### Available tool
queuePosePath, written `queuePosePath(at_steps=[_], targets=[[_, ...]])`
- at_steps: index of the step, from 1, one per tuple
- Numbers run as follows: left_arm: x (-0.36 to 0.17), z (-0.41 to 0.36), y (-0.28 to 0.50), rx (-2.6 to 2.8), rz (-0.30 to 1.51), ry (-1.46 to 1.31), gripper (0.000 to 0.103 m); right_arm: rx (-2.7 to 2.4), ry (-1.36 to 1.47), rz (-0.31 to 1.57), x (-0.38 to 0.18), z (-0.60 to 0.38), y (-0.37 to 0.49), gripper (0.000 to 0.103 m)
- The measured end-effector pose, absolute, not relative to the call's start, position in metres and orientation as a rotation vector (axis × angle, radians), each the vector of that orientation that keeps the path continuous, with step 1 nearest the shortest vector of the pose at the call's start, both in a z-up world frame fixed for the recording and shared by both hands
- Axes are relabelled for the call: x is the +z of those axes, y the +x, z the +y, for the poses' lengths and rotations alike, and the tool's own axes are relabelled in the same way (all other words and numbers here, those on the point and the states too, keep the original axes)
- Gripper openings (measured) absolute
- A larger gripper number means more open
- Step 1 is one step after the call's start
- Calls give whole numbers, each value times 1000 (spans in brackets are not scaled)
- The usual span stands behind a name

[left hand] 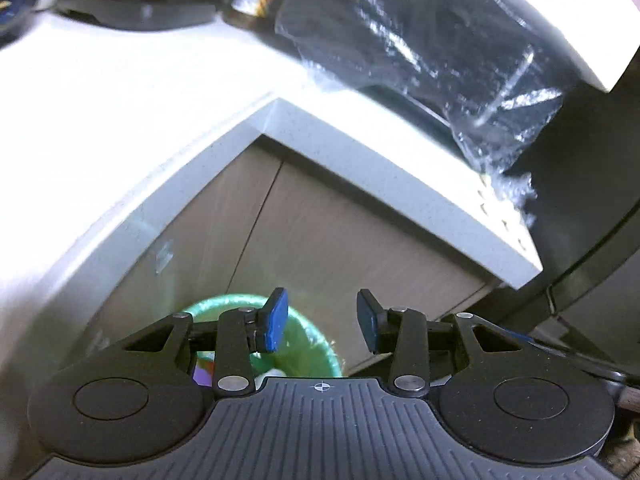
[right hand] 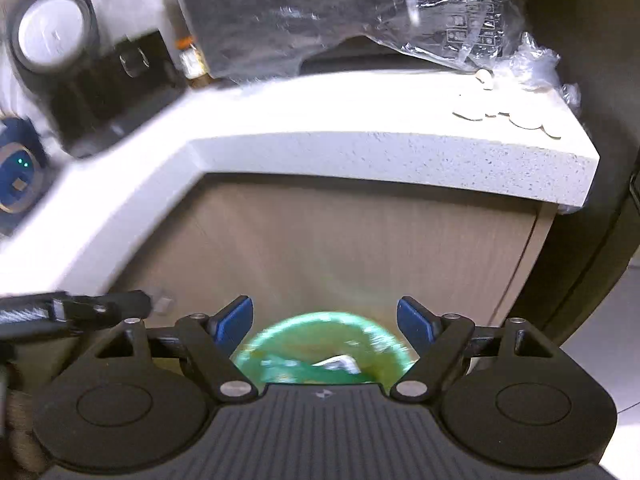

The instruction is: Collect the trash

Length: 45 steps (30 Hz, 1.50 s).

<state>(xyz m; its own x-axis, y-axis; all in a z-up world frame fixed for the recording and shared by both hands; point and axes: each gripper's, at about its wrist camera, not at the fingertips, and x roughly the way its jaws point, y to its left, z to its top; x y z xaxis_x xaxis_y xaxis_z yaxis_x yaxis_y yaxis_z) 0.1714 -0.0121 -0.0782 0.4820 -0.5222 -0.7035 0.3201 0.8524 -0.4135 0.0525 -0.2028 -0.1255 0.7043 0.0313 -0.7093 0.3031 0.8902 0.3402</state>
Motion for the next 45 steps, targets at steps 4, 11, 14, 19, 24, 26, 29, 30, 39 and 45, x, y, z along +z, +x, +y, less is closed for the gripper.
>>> queuePosePath(at_steps=[4,11,14,19,24,26,29,30,39,45], targets=[[-58,-21,126,-515,870,-206,42,-123,366,765,-104,-199,22,80],[-35,-32,47,-457,757,-144,14,-16,314,719,-85,-198,-25,80],[-27,-35,19,-417,731,-167,14,16,276,665,-74,-192,-48,80],[-15,-47,-15,-310,702,-74,14,58,236,581,-54,-187,-81,80],[-3,-54,-34,-258,661,-22,14,64,224,565,-52,-189,-97,80],[-1,-56,-38,-260,657,-21,14,66,213,557,-50,-189,-100,80],[2,-61,-44,-257,651,-9,14,80,210,548,-48,-189,-105,80],[2,-61,-45,-255,650,-8,14,83,211,549,-48,-190,-105,80],[6,-65,-50,-252,643,2,14,102,222,544,-48,-191,-108,80],[7,-65,-48,-254,647,0,14,105,220,548,-49,-190,-107,81]])
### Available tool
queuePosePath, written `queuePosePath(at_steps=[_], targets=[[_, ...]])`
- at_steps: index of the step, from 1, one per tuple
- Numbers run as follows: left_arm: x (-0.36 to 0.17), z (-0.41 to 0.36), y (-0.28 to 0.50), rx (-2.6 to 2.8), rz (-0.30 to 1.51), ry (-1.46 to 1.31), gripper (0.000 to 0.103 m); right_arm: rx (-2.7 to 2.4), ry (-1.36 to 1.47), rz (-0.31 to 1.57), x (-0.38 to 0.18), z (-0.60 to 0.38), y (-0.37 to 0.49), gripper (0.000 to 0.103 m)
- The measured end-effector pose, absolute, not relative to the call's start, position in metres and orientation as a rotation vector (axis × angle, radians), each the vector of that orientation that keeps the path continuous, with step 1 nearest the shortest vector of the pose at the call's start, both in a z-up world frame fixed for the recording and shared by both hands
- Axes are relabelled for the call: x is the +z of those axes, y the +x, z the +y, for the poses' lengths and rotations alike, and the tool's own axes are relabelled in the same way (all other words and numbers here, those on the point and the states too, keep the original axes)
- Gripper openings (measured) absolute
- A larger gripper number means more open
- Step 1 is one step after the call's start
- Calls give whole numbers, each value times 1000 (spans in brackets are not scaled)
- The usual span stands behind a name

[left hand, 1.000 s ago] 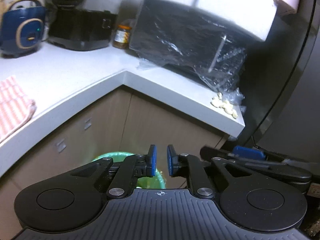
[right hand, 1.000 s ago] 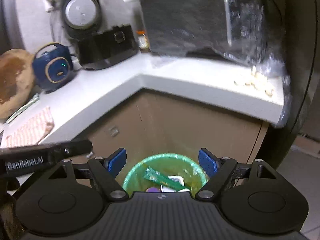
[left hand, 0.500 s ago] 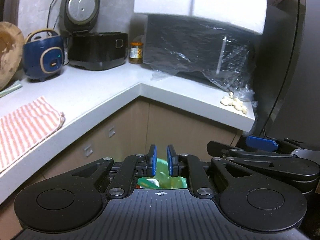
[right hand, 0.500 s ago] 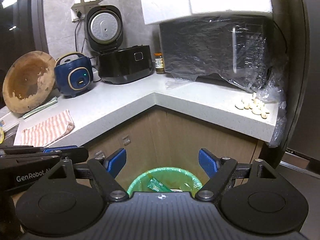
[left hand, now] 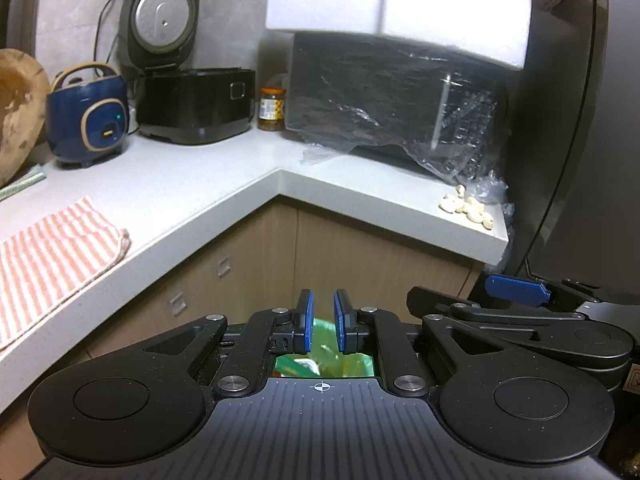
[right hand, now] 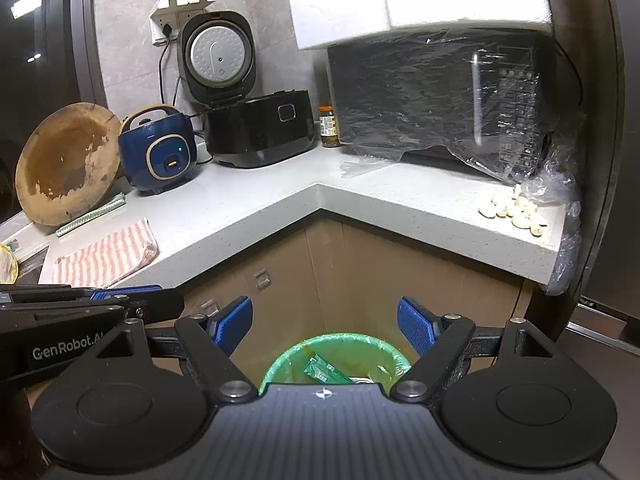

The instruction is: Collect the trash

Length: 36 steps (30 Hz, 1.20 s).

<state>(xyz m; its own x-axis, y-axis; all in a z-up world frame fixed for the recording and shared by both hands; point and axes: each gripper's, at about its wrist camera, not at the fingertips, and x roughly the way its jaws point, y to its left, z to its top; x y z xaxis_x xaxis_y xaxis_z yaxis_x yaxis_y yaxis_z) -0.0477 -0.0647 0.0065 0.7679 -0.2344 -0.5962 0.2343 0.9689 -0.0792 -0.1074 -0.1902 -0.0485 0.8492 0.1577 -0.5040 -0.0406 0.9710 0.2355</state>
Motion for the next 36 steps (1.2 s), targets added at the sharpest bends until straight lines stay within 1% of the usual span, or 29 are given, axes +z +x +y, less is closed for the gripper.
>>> queuePosePath(at_steps=[36], targets=[[7,-55,-56,-259,640,-23,14,107,205,560,-48,-177,-113,81]])
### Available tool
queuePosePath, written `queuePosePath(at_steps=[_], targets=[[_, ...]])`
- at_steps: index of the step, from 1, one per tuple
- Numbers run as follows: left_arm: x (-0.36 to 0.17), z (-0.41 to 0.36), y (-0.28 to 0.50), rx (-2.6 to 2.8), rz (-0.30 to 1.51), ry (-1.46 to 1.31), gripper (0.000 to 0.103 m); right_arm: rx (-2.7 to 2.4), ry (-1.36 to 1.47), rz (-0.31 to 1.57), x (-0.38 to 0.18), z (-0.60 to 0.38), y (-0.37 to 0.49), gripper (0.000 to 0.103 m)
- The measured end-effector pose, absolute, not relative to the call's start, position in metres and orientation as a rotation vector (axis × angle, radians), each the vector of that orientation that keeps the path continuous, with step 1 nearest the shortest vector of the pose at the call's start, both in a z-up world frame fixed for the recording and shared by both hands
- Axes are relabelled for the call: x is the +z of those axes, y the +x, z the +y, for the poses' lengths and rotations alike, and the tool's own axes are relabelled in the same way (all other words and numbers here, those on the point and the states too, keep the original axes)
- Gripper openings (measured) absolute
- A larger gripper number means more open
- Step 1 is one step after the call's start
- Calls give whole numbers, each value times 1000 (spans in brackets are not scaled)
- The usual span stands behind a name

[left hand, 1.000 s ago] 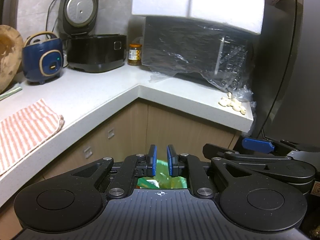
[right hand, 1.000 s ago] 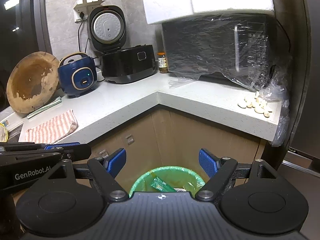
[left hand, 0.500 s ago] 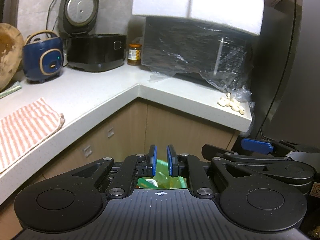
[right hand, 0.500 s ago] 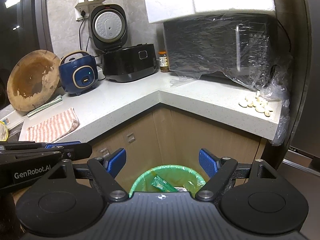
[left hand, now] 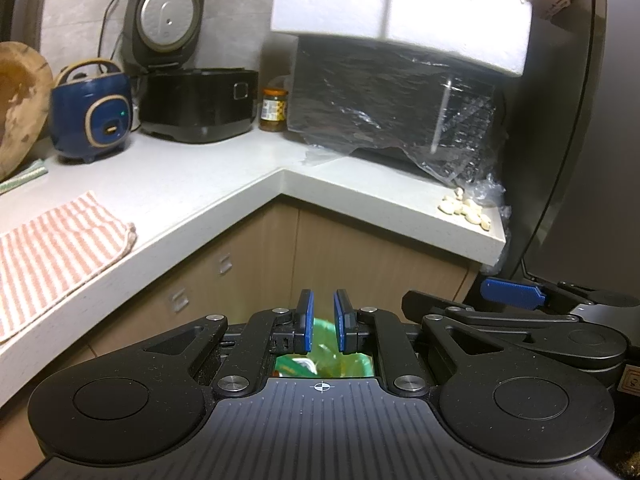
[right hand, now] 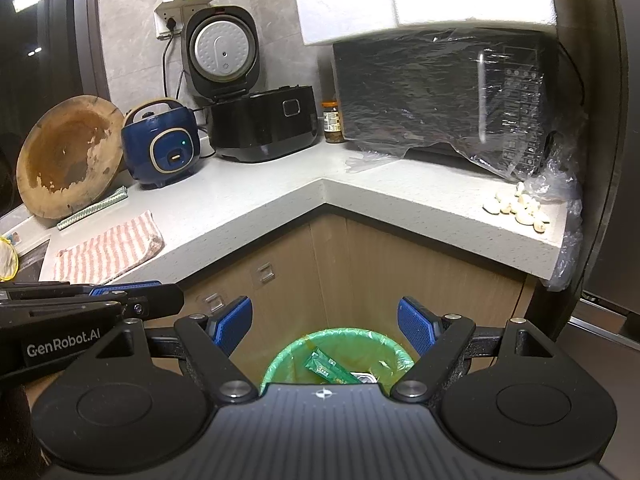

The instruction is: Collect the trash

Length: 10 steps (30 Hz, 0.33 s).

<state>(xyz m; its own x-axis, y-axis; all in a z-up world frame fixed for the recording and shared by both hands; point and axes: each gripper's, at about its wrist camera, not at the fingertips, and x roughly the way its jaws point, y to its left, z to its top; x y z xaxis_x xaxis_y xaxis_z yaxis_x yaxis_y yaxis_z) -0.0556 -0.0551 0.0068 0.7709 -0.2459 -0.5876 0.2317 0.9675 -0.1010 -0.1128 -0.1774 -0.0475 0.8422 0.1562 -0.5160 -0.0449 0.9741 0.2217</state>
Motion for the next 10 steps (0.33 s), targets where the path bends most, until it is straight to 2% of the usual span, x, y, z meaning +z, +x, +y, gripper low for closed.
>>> queuePosePath(at_steps=[10], targets=[[1,-51,-43,-262,649,-6,16,113,207,560,-47,-176,-104,81]])
